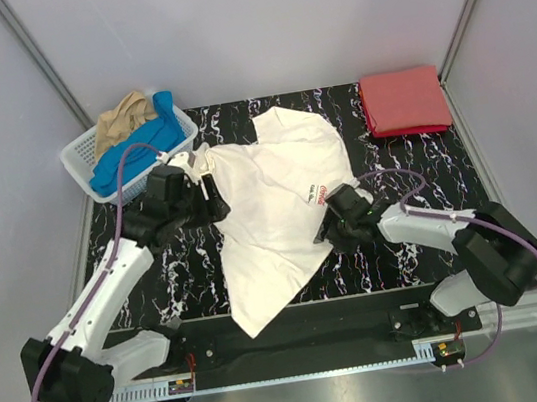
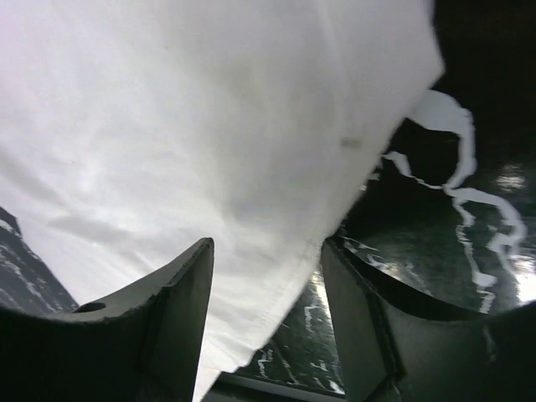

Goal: Fold and stack the t-shirts
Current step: Flatten the tshirt out

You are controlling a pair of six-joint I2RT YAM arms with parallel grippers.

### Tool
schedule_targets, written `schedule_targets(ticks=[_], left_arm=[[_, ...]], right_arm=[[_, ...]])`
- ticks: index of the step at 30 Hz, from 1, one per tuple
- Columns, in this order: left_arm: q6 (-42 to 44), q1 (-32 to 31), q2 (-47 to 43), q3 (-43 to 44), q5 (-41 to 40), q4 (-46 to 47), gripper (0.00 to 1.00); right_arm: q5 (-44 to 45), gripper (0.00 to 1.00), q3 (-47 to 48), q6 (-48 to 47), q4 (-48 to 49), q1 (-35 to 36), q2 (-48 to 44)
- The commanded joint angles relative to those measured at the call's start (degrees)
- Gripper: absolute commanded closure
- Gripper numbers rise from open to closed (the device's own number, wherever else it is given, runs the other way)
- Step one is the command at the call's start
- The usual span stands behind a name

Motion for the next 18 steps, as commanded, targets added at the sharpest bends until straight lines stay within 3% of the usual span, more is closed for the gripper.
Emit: schedule_targets(ticks=[1, 3, 4, 8, 14, 16, 18], left_arm=[[1.63, 1.05, -2.54, 1.93, -0.17, 1.1, 0.33], [1.81, 1.31, -3.07, 1.32, 0.1, 0.58, 0.33], [1.81, 1.31, -3.68, 1.06, 0.1, 0.4, 0.33], [2.51, 1.31, -5.35, 0.0, -2.44, -1.0, 0.33], [2.51, 1.4, -6.59, 0.88, -4.39, -2.41, 0.32], [1.28, 1.31, -6.15, 1.06, -1.05, -1.98, 0.32], [0.23, 1.31, -5.01, 0.53, 2.01, -0.57, 0.32]], right_arm=[[3.09, 0.38, 1.84, 5.1, 2.49, 1.59, 4.45], [6.94, 0.45, 1.31, 5.02, 2.32, 1.59, 6.21], [8.36, 0.53, 1.05, 3.45, 1.97, 1.59, 6.65], [13.11, 1.0, 1.4, -1.47, -3.47, -3.13, 4.82], [15.92, 1.0, 6.31, -19.31, -13.06, -20.19, -5.72], [15.85, 1.0, 9.98, -24.57, -13.33, -25.55, -6.61], [15.14, 0.94, 13.07, -26.01, -13.94, -28.02, -4.25]])
